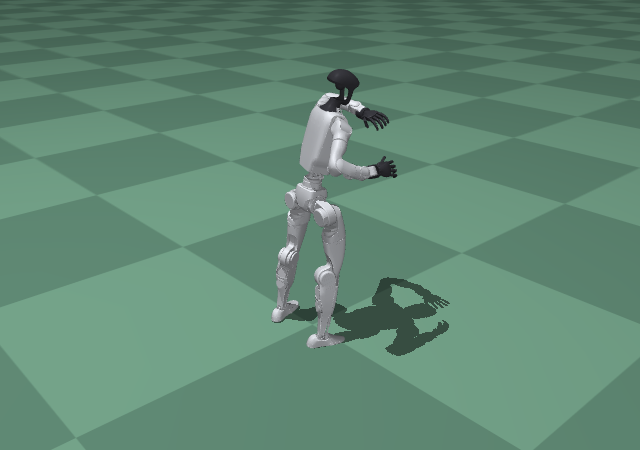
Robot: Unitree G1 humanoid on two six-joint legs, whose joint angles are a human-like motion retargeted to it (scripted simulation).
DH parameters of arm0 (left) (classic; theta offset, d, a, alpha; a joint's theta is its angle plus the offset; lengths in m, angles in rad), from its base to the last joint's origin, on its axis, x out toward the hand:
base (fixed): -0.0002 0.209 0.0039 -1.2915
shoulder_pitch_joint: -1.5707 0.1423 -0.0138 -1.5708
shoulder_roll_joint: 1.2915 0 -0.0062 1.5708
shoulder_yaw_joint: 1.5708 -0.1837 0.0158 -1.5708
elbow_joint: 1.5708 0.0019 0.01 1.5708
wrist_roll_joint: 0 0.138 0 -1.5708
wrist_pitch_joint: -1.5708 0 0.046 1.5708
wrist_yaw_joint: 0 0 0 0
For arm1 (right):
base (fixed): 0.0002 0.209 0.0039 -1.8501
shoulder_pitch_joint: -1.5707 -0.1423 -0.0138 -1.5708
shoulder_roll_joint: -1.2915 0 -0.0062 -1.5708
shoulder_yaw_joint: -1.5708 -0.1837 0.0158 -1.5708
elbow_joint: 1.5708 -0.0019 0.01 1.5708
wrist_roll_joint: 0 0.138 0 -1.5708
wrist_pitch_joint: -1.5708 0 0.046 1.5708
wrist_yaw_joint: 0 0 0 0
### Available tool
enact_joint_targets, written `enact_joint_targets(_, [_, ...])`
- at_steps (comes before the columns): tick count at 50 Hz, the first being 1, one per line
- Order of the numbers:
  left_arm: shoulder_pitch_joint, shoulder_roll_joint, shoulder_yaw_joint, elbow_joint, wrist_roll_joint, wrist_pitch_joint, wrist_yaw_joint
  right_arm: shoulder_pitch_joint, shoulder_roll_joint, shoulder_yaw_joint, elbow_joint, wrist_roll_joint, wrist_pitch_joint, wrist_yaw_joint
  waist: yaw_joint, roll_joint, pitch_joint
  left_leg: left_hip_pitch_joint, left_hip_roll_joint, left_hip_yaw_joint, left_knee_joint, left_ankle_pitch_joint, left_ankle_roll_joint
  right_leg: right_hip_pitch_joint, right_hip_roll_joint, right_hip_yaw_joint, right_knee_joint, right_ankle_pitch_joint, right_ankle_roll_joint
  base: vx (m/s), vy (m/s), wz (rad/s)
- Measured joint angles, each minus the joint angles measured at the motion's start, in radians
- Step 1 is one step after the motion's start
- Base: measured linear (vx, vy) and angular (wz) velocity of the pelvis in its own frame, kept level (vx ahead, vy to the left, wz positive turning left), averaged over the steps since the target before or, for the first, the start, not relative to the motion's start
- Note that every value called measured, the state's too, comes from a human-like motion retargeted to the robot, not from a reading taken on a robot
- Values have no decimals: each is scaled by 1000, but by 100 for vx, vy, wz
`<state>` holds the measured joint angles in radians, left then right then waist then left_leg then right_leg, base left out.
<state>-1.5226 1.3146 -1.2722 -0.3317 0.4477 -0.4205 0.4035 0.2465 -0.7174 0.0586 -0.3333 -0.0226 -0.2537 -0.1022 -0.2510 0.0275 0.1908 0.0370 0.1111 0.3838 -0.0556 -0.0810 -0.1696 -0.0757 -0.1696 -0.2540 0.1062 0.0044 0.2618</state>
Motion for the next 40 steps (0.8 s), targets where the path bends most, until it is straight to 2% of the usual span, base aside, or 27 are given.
enact_joint_targets(5, [172, 111, 75, 180, 10, 3, -12, 20, 7, -8, 8, 14, -19, -12, 27, 9, 2, 3, -3, -5, 3, 0, 0, 5, -4, -3, 8, -5, 0, 0, 0, 0])
enact_joint_targets(10, [232, 149, 115, 531, 65, 22, -70, 25, -7, 8, 59, 23, -29, -9, 28, 29, 0, 6, -4, -1, 8, 0, 0, 6, -7, 0, 10, -8, 0, 0, 0, 0])
enact_joint_targets(17, [97, 70, 65, 1046, 119, 77, -92, -1, -69, 68, 161, -79, -28, -8, -9, 53, -6, 7, -6, 9, 9, 3, -1, 2, -6, 10, 7, -5, 0, 0, 0, 0])
enact_joint_targets(21, [-83, -25, -4, 1170, 106, 101, -39, -21, -91, 121, 229, -128, -27, -26, -33, 57, -13, 6, -9, 10, 2, 7, -5, 0, -8, 11, 3, -2, 0, 0, 0, 0])
enact_joint_targets(25, [-281, -133, -85, 1121, 81, 110, -11, -68, -60, 193, 352, -91, -9, -21, -52, 43, -16, 4, -16, 6, -6, 11, -8, -1, -14, 8, -1, 1, 0, 0, 0, 0])
enact_joint_targets(30, [-379, -240, -85, 866, 51, 119, -19, -117, 12, 268, 538, 11, 39, 7, -65, 26, -22, 0, -22, -1, -7, 10, -13, 4, -21, 0, -10, 7, 0, 0, 0, 0])
enact_joint_targets(35, [-363, -292, -73, 509, 40, 109, -20, -128, 66, 289, 680, 104, 82, 16, -56, 16, -25, -7, -22, -11, -2, 6, -18, 8, -23, -10, -15, 10, -4, 0, 0, 0])
enact_joint_targets(40, [-258, -266, -63, 171, 15, 70, -54, -104, 96, 275, 743, 160, 106, 17, -29, 4, -22, -12, -22, -23, 4, 4, -22, 12, -25, -21, -11, 8, -11, 0, 0, 0])
